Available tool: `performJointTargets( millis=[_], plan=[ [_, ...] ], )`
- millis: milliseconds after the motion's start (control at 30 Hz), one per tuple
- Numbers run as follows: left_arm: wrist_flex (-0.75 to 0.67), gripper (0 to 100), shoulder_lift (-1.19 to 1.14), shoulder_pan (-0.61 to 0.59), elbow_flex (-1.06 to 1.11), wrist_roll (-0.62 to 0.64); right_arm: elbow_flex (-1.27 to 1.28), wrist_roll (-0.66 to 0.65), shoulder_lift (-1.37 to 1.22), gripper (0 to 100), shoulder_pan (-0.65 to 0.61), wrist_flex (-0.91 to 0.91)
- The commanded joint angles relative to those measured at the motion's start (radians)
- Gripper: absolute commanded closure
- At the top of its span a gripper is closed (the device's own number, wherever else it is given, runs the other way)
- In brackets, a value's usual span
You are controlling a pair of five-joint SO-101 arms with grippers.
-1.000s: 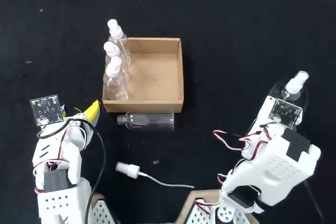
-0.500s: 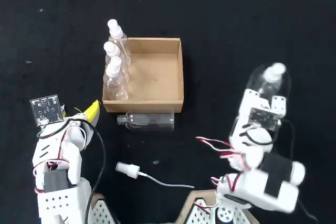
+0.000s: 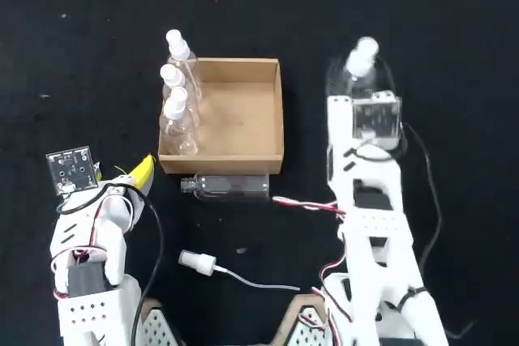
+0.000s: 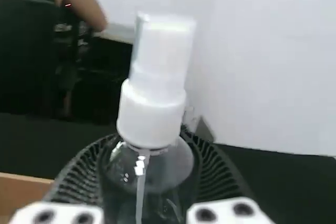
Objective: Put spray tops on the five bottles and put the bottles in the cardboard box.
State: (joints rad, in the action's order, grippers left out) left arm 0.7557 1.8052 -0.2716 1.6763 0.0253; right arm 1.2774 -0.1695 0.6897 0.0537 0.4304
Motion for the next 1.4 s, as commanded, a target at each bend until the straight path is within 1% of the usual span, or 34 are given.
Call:
performJointTargets(
  millis=[0, 67, 133, 267, 367, 500, 633, 1100, 1167, 1367],
  plan=[
    [-0.020, 79, 0.006, -0.005, 0.022, -0.012, -0.157, 0.137, 0.059, 98.8, -0.072, -0.184],
    [-0.021, 79, 0.006, -0.039, 0.022, -0.012, -0.196, 0.213, 0.058, 98.8, -0.109, -0.235],
    [-0.038, 79, 0.006, -0.067, 0.022, -0.011, -0.219, 0.255, 0.058, 98.7, -0.152, -0.258],
    [-0.054, 79, 0.006, -0.094, 0.022, -0.006, -0.248, 0.255, 0.021, 98.7, -0.252, -0.250],
    [-0.052, 79, 0.006, -0.093, 0.022, -0.008, -0.297, 0.255, -0.070, 98.7, -0.292, -0.210],
    [-0.051, 79, 0.006, -0.093, 0.022, -0.008, -0.369, 0.262, -0.216, 98.7, -0.302, -0.155],
    [-0.051, 79, 0.006, -0.090, 0.022, -0.011, -0.383, 0.264, -0.314, 98.7, -0.304, -0.106],
    [-0.054, 79, 0.006, -0.090, 0.022, -0.011, -0.380, 0.256, -0.631, 98.8, -0.331, 0.330],
    [-0.054, 79, 0.006, -0.090, 0.022, -0.011, -0.377, 0.256, -0.648, 98.8, -0.330, 0.358],
    [-0.054, 79, 0.006, -0.090, 0.022, -0.011, -0.383, 0.256, -0.679, 98.8, -0.328, 0.361]
  ],
)
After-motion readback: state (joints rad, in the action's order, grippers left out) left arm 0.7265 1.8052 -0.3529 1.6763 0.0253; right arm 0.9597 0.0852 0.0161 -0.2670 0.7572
